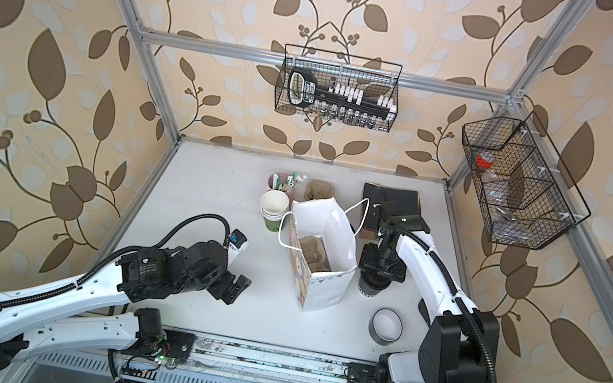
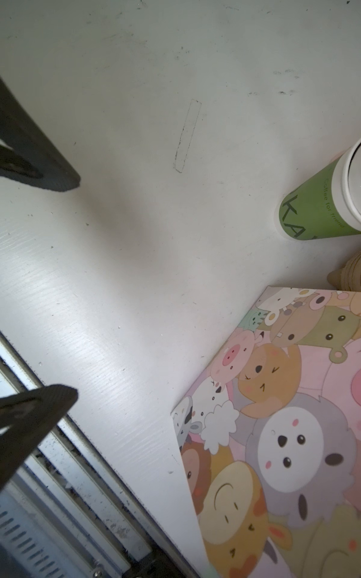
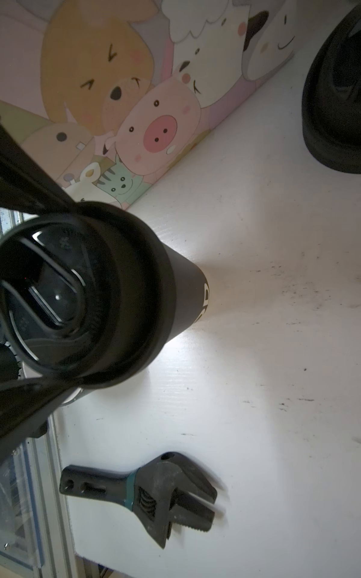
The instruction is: Pack the takeout coffee
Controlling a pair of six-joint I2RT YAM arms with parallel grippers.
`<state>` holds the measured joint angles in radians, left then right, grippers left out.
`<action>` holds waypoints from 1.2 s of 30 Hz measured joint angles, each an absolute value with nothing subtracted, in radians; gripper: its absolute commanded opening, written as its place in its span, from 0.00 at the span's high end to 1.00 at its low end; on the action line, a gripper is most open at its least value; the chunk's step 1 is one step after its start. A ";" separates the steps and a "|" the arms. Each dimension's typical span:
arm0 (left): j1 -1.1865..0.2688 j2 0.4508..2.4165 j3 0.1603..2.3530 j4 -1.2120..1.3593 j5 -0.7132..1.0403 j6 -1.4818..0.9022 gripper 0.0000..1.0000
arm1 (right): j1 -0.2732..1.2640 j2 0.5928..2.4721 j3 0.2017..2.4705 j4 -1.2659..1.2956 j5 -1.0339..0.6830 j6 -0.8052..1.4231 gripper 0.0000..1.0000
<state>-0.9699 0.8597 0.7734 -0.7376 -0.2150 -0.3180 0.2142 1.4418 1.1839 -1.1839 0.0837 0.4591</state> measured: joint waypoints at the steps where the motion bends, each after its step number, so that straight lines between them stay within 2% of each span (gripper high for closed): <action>1: -0.970 0.860 0.775 -0.738 -0.215 -0.318 0.01 | 0.214 1.442 1.184 -1.184 0.083 0.459 0.23; 17: -0.970 0.860 0.776 -0.738 -0.216 -0.318 0.01 | 0.214 1.437 1.168 -1.170 0.082 0.459 0.27; 36: -0.970 0.861 0.776 -0.738 -0.216 -0.318 0.01 | 0.206 1.420 1.158 -1.202 0.070 0.459 0.19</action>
<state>-0.9699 0.8608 0.7765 -0.7380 -0.2165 -0.3176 0.2062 1.4204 1.1584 -1.2022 0.0700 0.4595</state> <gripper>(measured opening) 0.989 0.804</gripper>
